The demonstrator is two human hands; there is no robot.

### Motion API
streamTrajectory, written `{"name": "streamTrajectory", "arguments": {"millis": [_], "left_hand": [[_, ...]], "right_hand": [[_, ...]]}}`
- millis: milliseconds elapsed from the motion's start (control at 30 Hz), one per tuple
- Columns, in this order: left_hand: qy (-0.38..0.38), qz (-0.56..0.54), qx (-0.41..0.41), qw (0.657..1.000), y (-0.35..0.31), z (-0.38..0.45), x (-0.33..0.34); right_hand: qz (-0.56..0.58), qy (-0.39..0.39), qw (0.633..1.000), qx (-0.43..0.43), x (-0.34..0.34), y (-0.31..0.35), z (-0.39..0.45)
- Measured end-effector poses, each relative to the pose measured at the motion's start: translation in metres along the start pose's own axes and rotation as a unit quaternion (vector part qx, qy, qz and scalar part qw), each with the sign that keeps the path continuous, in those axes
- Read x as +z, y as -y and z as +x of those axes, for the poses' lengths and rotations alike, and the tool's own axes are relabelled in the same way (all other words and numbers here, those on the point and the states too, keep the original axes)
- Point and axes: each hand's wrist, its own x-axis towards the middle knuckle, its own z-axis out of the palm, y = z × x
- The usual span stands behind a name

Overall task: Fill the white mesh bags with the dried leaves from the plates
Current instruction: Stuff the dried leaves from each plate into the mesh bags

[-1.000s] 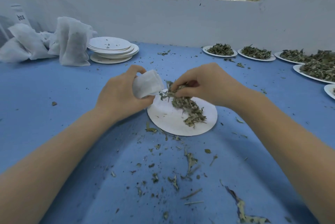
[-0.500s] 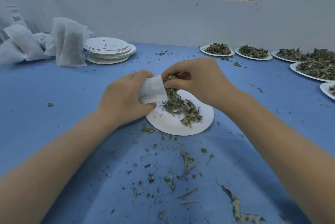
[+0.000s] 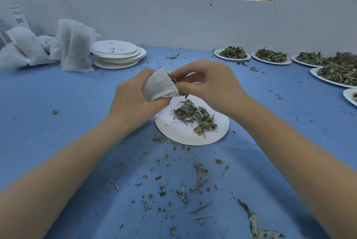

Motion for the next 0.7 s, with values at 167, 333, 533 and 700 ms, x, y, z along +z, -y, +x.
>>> {"name": "streamTrajectory", "arguments": {"millis": [167, 333, 533, 700], "left_hand": [[0.001, 0.017, 0.033, 0.999, -0.006, -0.003, 0.001], [0.012, 0.068, 0.078, 0.995, -0.012, -0.004, 0.003], [0.012, 0.092, 0.048, 0.995, -0.011, -0.004, 0.003], [0.021, 0.101, 0.086, 0.991, -0.017, -0.004, 0.003]], "right_hand": [[0.03, -0.02, 0.999, -0.021, 0.006, -0.003, 0.0], [-0.026, 0.1, 0.994, -0.042, 0.008, -0.002, -0.003], [0.077, 0.083, 0.993, -0.038, -0.001, 0.001, -0.001], [-0.017, -0.002, 0.998, -0.057, 0.013, -0.002, -0.004]]}}
